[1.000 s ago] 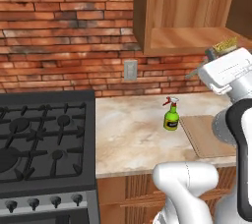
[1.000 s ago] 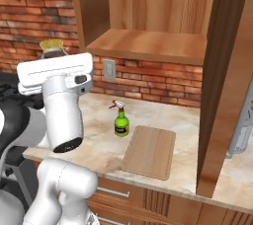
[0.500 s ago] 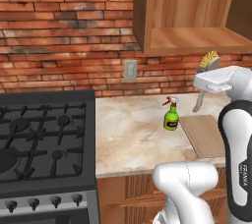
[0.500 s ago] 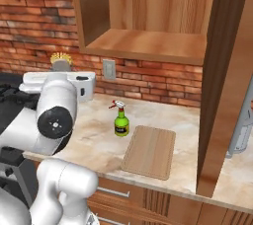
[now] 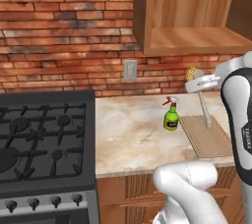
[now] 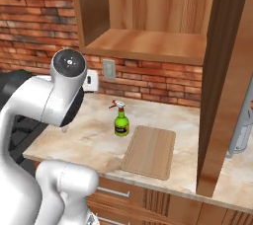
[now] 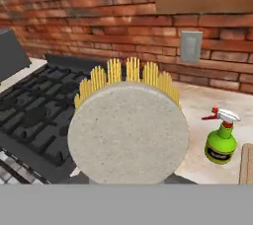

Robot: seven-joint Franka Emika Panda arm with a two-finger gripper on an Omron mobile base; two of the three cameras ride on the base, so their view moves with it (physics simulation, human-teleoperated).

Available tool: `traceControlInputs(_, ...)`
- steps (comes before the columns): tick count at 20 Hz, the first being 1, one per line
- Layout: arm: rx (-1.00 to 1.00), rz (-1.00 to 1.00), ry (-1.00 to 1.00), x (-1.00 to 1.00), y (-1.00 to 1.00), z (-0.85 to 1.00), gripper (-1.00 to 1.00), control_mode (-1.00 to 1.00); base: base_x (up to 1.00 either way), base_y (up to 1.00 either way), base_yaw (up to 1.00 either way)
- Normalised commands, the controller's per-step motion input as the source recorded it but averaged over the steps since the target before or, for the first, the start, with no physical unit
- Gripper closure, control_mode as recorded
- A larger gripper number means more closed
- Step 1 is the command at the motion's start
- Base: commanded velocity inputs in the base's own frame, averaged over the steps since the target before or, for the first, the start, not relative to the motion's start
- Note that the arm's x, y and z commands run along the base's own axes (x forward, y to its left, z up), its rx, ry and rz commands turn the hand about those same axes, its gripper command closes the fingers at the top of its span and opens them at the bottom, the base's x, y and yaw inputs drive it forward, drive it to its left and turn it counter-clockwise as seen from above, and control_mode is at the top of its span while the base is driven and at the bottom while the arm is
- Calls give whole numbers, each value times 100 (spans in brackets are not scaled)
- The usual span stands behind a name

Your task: Grab the spray bottle from the cabinet, then place it next to the cutting board for sanitizing. Then grab the dish brush from the countertop next to the sink and place it next to the cutting board.

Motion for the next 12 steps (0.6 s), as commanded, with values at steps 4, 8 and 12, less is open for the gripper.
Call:
traceControlInputs(4, -20, 24, 59, 36, 0, -41, 100, -100, 0, 0, 0)
traceControlInputs(8, -19, 22, 46, 28, 0, -48, 100, -100, 0, 0, 0)
traceControlInputs(12, -16, 21, 21, 1, 0, -45, 100, -100, 0, 0, 0)
